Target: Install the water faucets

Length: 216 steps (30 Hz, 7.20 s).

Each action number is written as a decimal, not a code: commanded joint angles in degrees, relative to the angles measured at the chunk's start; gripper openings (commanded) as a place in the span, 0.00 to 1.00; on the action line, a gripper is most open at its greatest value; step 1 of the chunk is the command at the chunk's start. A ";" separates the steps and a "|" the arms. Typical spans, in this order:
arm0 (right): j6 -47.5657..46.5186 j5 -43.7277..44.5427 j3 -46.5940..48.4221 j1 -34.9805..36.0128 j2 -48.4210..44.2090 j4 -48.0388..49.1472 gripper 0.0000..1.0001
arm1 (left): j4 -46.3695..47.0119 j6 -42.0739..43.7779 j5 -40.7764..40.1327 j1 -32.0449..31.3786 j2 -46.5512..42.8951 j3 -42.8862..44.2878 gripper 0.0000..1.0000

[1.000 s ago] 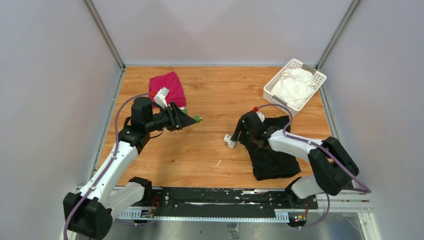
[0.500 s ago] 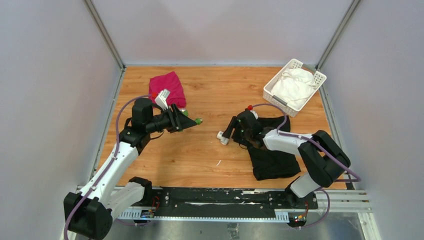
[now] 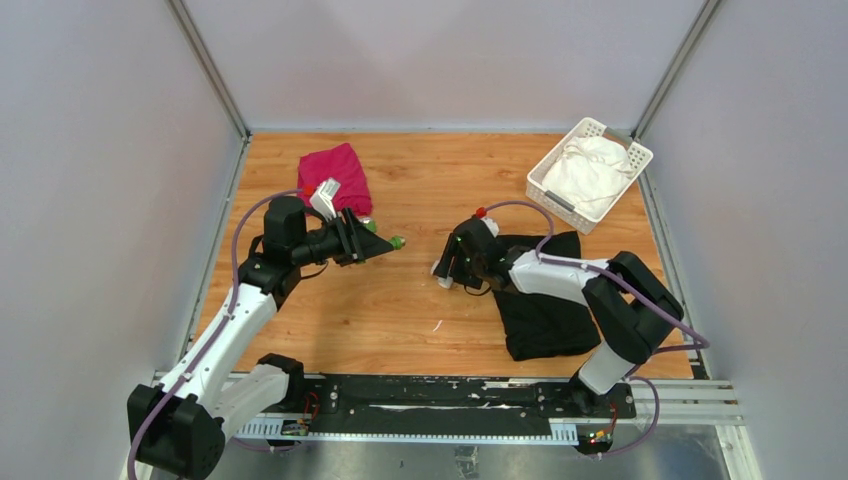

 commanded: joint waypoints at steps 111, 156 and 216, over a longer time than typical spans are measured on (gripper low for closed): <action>-70.76 -6.49 32.15 5.00 6.57 -50.05 0.87 | -18.56 10.88 -0.78 16.83 -1.89 0.14 0.00; -55.23 5.98 28.94 4.98 14.79 -35.99 0.87 | -18.13 11.72 -0.91 16.83 -0.90 0.52 0.00; -48.01 -9.83 24.35 -2.23 3.85 -33.94 0.00 | -16.55 10.62 1.34 10.07 1.82 4.50 0.00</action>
